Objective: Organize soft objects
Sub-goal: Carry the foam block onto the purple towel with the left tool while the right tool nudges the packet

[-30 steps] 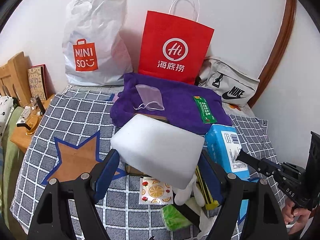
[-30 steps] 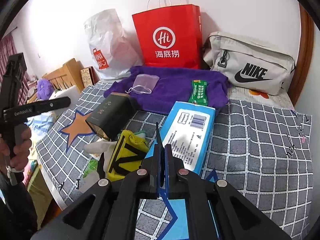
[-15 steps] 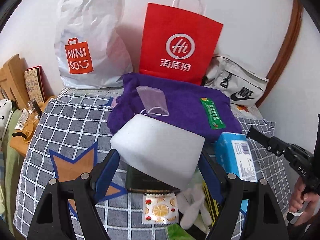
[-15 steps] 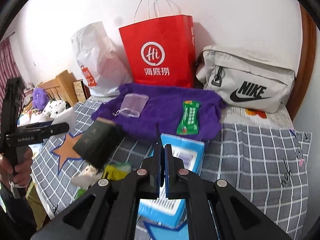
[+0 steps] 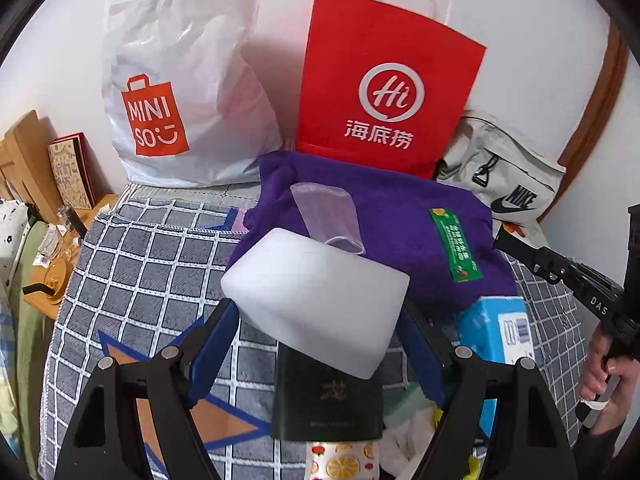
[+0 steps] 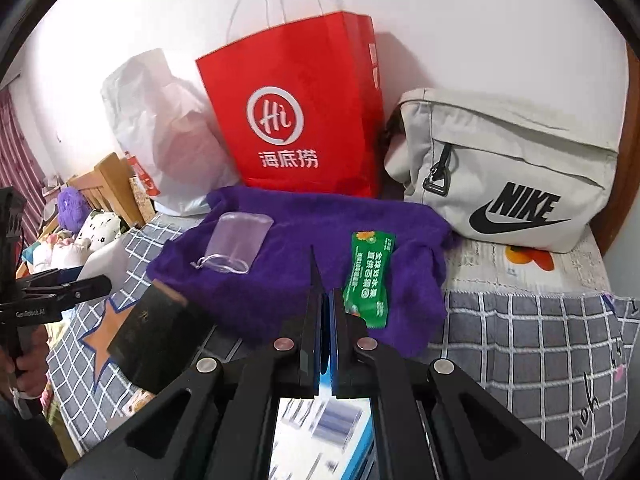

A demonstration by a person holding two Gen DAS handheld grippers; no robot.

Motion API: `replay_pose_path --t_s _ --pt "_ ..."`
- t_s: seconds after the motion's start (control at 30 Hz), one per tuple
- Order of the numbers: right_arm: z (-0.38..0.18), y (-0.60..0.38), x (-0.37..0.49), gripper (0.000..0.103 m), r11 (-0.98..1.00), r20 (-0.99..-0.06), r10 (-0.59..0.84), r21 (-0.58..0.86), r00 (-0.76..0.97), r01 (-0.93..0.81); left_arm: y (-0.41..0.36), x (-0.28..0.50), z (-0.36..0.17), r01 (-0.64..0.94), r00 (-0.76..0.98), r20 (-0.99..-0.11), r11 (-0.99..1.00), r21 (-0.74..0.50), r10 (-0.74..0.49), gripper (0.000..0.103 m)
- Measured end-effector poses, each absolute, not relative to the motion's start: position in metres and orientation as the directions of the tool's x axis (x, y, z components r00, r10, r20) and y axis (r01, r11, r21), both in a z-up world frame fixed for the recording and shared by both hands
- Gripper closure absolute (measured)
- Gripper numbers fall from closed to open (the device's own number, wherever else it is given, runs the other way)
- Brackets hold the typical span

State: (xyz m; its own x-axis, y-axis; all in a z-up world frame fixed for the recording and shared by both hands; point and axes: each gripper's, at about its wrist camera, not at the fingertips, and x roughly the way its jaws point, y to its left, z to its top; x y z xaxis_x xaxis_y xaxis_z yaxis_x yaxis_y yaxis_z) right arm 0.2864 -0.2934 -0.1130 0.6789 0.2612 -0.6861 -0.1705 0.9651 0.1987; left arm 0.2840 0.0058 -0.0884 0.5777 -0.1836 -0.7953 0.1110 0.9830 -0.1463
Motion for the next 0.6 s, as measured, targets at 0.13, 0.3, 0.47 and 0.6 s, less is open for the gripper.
replay_pose_path --t_s 0.13,0.3,0.47,0.6 --pt "-0.122 -0.298 0.305 0.1 0.96 -0.696 0.279 0.226 0.661 -0.167 0.006 0.301 -0.097 0.096 0.556 -0.81 0.982 -0.162 -0.188 0.024" --pt "-0.132 -0.298 0.32 0.1 0.961 -0.71 0.275 0.217 0.649 -0.17 0.004 0.322 -0.108 0.084 0.525 -0.827 0.979 -0.184 -0.201 0.023" --pt "-0.146 -0.299 0.336 0.1 0.96 -0.73 0.279 0.221 0.624 -0.172 -0.001 0.344 -0.114 0.079 0.514 -0.833 0.978 -0.195 -0.208 0.023" --pt "-0.157 -0.299 0.345 0.1 0.956 -0.744 0.293 0.23 0.601 -0.182 -0.007 0.361 -0.123 0.083 0.491 -0.844 0.976 -0.201 -0.216 0.023"
